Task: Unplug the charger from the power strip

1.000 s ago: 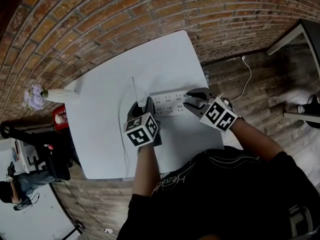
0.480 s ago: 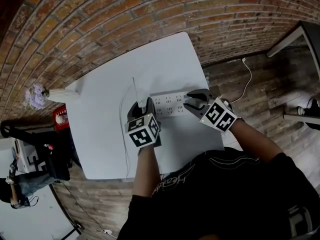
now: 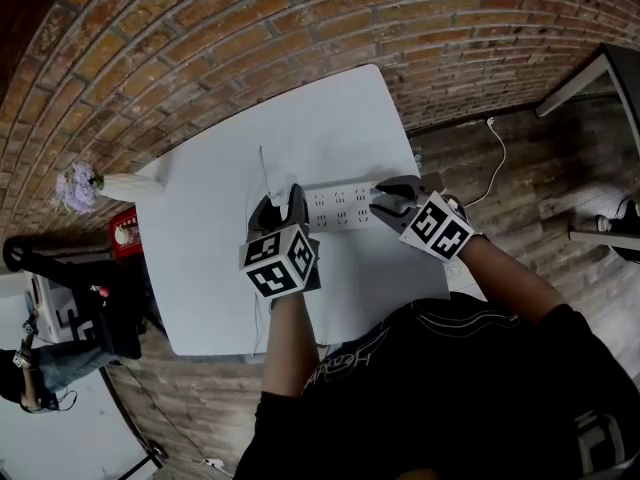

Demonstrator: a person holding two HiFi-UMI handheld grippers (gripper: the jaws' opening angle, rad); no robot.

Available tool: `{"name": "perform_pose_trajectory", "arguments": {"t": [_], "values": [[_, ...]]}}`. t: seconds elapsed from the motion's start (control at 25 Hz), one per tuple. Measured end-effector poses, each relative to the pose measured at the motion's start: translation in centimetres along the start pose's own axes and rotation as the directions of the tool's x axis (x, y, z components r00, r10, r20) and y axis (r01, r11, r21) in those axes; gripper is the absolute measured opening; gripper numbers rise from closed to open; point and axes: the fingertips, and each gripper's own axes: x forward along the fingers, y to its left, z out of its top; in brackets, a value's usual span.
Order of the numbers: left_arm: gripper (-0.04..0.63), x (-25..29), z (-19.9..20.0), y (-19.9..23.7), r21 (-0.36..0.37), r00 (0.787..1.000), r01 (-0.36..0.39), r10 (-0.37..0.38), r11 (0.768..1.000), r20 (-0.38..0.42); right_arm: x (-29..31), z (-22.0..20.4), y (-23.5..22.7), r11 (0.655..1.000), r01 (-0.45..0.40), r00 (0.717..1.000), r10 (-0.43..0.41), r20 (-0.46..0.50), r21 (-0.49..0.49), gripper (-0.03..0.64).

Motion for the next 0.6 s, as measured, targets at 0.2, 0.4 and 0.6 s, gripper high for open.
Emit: {"name": "perform_pose_trajectory", "arguments": {"t": [0.2, 0.4, 0.6], "values": [[0.135, -2.2, 1.1, -1.9, -0.083, 0.991, 0.131, -0.127, 0.988, 0.045, 0.1, 0.1, -0.4, 0.987, -0.062, 0.998, 0.059, 0.022, 0.146, 0.134], [0.135, -6.0, 1.6, -3.4, -0.193, 0.971, 0.236, -0.22, 0.953, 0.098, -3.5, 2.8, -1.8, 0.97, -0.036, 0.993, 0.007, 0.118, 0.241, 0.036], [0.135, -11.1, 2.0, -5.2, -0.235, 0.944, 0.323, -0.294, 0.917, 0.15, -9.3, 8.4, 0.1, 0.938, -0.152, 0.943, 0.043, 0.33, 0.311, 0.007]]}}
